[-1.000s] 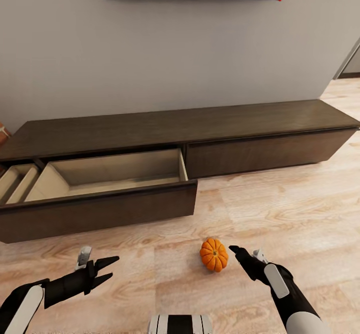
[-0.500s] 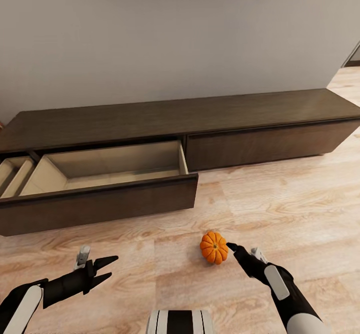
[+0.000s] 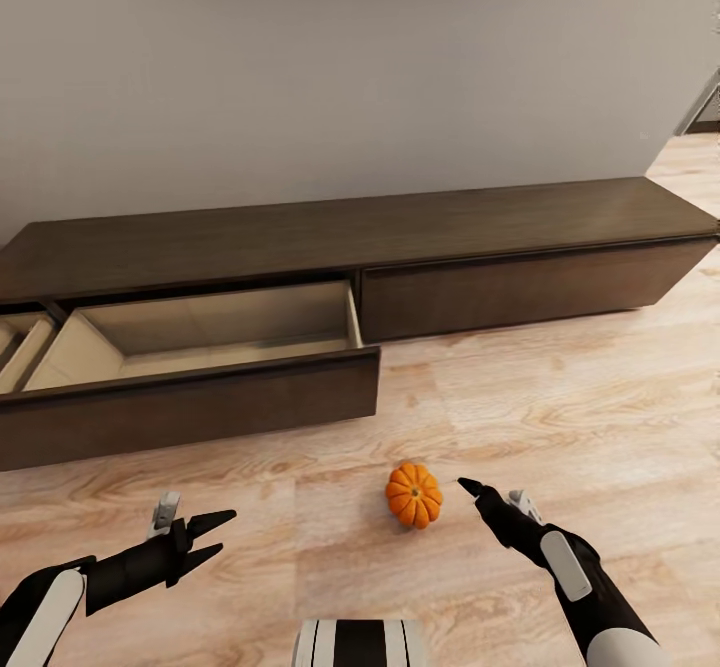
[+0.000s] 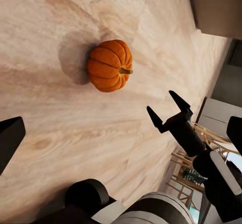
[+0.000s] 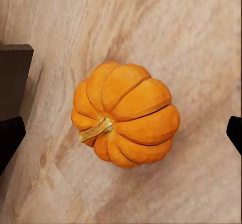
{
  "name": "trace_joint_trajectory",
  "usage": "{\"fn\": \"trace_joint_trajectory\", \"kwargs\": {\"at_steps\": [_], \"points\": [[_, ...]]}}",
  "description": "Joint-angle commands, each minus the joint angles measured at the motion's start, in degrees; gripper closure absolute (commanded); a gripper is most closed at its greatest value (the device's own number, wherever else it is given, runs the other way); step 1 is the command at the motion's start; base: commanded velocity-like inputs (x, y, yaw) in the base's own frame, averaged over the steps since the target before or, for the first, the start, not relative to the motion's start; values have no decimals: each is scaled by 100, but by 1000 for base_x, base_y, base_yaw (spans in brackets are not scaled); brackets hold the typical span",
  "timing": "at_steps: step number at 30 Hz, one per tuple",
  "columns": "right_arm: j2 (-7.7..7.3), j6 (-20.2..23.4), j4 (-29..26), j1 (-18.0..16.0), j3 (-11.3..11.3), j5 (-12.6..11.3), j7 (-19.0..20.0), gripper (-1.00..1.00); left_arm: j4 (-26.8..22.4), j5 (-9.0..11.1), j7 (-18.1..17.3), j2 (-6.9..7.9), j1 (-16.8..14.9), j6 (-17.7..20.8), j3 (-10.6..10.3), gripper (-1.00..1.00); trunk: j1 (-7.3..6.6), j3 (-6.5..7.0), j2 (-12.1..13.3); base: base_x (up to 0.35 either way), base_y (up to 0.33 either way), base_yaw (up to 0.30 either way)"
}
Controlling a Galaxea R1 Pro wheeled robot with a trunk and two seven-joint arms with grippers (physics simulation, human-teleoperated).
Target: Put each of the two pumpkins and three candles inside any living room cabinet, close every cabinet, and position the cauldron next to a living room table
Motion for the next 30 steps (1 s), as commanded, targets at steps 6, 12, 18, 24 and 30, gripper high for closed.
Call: {"fn": "trace_joint_trajectory", "kwargs": {"at_steps": [6,12,18,24,30], "points": [[33,-9,-6,0,3,15,-59,-100,0,0,5,-1,0,0,5,-100,0,0,0,0,-146,0],[62,-10,-7,0,7,26,-78,-100,0,0,6,0,0,0,4,-100,0,6,0,7,-112,31],[84,-11,-2,0,38,49,-80,-100,-5,0,6,-1,0,0,8,-100,0,29,0,62,-108,164],[87,-19,-5,-1,353,54,-83,-100,-42,8,0,18,0,4,83,-100,8,-35,-4,5,-7,20],[88,-25,-17,0,393,49,-70,-100,-44,9,-2,26,0,8,181,-100,23,-168,-12,0,0,1]]}}
